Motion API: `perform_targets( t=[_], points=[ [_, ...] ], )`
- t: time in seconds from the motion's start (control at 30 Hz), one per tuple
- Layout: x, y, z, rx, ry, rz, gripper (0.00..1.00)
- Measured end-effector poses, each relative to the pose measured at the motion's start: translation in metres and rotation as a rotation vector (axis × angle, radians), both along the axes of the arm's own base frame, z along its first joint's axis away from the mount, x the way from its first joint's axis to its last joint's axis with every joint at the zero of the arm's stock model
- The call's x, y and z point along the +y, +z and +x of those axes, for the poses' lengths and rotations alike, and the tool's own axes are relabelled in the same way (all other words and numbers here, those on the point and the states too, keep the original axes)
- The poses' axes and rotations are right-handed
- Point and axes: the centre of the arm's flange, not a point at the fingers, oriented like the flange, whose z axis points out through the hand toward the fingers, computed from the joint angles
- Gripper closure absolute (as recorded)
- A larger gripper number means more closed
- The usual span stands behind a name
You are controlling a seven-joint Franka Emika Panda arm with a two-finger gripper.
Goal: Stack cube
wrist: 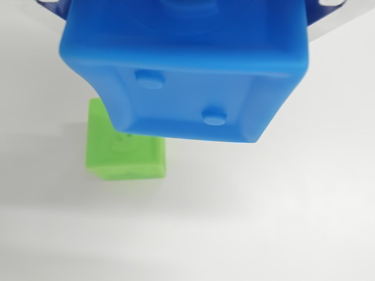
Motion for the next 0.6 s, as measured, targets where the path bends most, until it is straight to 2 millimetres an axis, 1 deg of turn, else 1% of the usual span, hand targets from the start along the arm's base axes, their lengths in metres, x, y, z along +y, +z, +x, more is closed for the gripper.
perform_targets(
  t=[0.6],
  points=[
    [-0.034,0.007,-0.004,0.001,0.014,0.000,1.00]
  ],
)
